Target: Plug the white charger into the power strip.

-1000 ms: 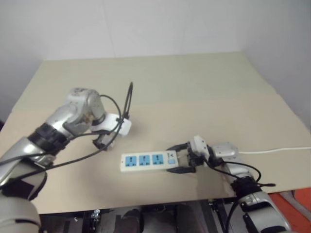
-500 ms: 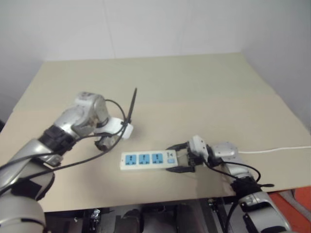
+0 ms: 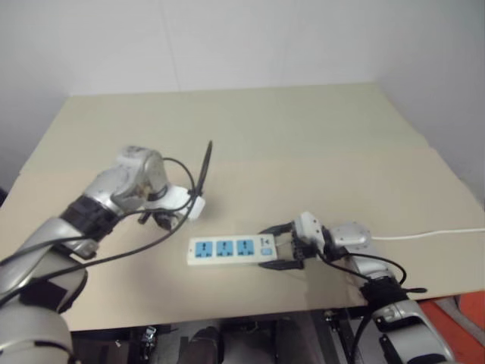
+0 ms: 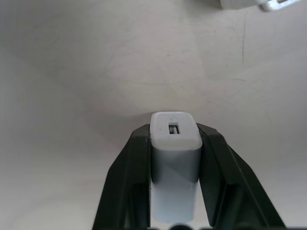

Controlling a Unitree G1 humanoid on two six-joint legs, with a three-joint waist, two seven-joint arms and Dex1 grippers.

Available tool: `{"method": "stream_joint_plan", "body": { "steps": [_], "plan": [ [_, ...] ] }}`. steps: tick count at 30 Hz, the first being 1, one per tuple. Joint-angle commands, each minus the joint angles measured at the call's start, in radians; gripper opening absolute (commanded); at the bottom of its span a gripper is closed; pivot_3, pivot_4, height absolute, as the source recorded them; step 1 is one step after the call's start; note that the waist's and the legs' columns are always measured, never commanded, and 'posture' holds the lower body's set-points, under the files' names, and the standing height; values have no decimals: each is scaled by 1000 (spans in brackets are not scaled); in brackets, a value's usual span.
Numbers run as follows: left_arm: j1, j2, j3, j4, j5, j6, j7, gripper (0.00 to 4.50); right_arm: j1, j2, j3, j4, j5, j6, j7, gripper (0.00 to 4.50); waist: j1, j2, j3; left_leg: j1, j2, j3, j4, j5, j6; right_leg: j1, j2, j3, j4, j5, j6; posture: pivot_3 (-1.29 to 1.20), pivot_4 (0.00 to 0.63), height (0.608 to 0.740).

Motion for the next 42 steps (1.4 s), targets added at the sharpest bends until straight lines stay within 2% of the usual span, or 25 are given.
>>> {"method": "stream_joint_plan", "body": {
  "steps": [1,5,10,16,21,27,29,32,35,39,42],
  "plan": [
    [-1,0,1,1,-7,-16,-3,995,10,-8,11,-11,-22,14,-11,3435,0,0,0,0,0,0,0,0,0,0,0,0,0,0,0,0,150,740],
    [3,-19,68,-6,-21,-7,1,995,11,-9,12,-14,-20,16,-12,3435,1,0,0,0,0,0,0,0,0,0,0,0,0,0,0,0,150,740],
    [-23,-32,232,-44,-152,25,18,995,18,-15,10,-23,-16,18,-11,3435,-1,0,0,0,1,0,1,0,0,-1,0,0,0,0,0,0,150,740],
    [30,-57,536,-198,-466,232,62,995,28,-29,8,-33,-8,22,0,3435,0,0,0,-1,3,0,1,0,-1,-1,0,0,0,0,0,0,150,740],
    [202,-173,736,-329,-697,444,231,995,32,-30,12,-35,-8,21,-1,3435,2,3,-2,0,3,0,1,0,-2,0,0,0,0,0,0,0,150,740],
    [493,-297,791,-495,-799,449,407,995,41,-29,16,-35,-10,12,0,3435,4,2,-2,0,4,0,1,0,-4,0,0,1,-1,1,-1,0,150,740],
    [546,-351,812,-529,-865,459,444,995,44,-29,15,-36,-9,10,2,3435,6,2,-2,0,4,0,1,-1,-5,0,0,1,-4,1,-1,0,150,740],
    [613,-424,828,-549,-912,373,472,995,45,-29,13,-35,-9,10,4,3435,10,2,-2,0,4,0,1,-1,-5,0,0,1,-6,2,-3,0,150,740],
    [686,-442,795,-532,-879,228,445,995,44,-28,14,-31,-11,11,3,3435,9,2,-3,2,4,1,0,-1,-5,1,0,2,-7,2,-3,0,150,740],
    [712,-446,797,-461,-938,179,384,995,41,-28,16,-25,-14,7,3,3435,12,2,-3,3,4,1,0,-2,-4,1,1,2,-7,2,-4,0,150,740],
    [696,-450,807,-429,-1000,209,365,995,42,-29,16,-25,-13,8,7,3435,12,2,-3,3,4,1,0,-2,-4,2,1,2,-7,3,-4,0,150,740]
  ]
}}
